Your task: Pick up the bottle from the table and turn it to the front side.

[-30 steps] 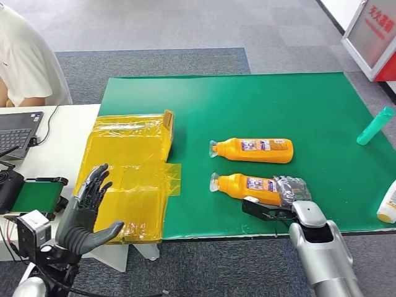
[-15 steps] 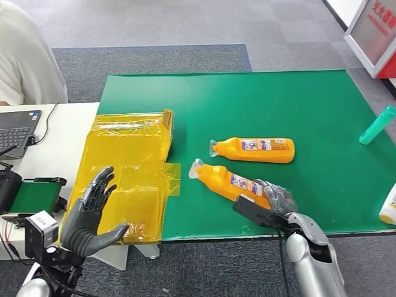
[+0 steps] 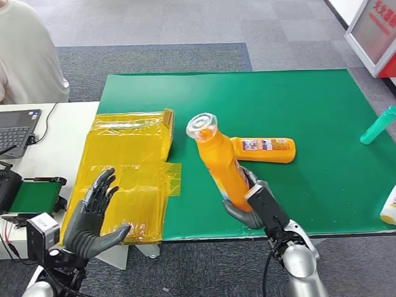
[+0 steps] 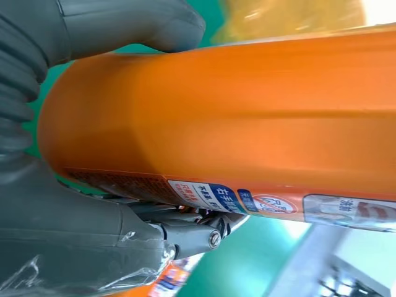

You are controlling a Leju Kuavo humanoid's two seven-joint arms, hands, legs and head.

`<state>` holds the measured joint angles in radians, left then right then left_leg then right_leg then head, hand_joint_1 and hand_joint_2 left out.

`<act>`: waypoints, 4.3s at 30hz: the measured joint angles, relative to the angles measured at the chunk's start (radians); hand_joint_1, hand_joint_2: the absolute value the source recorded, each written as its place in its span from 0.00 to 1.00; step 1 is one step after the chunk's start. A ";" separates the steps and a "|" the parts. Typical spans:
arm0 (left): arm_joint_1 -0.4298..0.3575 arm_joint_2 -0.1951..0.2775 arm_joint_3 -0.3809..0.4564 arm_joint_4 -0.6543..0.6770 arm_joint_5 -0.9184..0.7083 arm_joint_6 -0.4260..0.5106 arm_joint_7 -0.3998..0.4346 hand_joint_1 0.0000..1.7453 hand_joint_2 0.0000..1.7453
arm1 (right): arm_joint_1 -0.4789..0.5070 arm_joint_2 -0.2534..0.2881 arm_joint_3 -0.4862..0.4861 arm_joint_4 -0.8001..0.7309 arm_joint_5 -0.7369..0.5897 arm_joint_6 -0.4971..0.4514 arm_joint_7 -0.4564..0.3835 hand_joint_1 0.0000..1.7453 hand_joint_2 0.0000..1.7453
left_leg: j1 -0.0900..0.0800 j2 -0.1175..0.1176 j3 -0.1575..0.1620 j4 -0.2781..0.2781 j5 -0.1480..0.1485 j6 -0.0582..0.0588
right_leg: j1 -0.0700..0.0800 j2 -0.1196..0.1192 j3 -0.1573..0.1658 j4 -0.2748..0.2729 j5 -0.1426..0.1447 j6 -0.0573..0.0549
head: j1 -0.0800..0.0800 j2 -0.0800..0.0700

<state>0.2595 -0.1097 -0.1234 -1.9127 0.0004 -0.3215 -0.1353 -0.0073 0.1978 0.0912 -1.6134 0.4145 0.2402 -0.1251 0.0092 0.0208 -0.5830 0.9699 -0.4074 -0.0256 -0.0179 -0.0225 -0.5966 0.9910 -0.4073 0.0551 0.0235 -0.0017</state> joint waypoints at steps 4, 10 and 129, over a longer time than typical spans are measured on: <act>-0.006 -0.005 -0.015 0.000 0.026 0.014 0.004 0.00 1.00 | 0.023 0.009 0.030 -0.050 -0.035 -0.020 -0.026 1.00 1.00 | 0.000 0.000 0.000 0.000 0.000 0.000 | 0.000 0.000 0.000 0.000 0.000 0.000 | 0.000 0.000; -0.010 -0.006 -0.022 0.000 0.029 0.015 0.005 0.00 1.00 | 0.037 0.011 0.051 -0.081 -0.039 -0.023 -0.028 1.00 1.00 | 0.000 0.000 0.000 0.000 0.000 0.000 | 0.000 0.000 0.000 0.000 0.000 0.000 | 0.000 0.000; -0.388 -0.017 -0.461 0.003 -0.190 0.147 0.062 1.00 1.00 | -0.059 -0.016 0.232 -0.123 0.435 -0.275 0.007 0.00 1.00 | 0.000 0.000 -0.003 0.000 0.001 0.000 | 0.000 0.000 -0.003 0.000 0.001 0.000 | 0.000 0.000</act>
<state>-0.1288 -0.1263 -0.5840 -1.9094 -0.1896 -0.1746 -0.0730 -0.0663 0.1817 0.3234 -1.7368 0.8499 -0.0345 -0.1184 0.0090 0.0209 -0.5861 0.9699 -0.4069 -0.0258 -0.0181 -0.0224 -0.5993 0.9911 -0.4067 0.0548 0.0237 -0.0015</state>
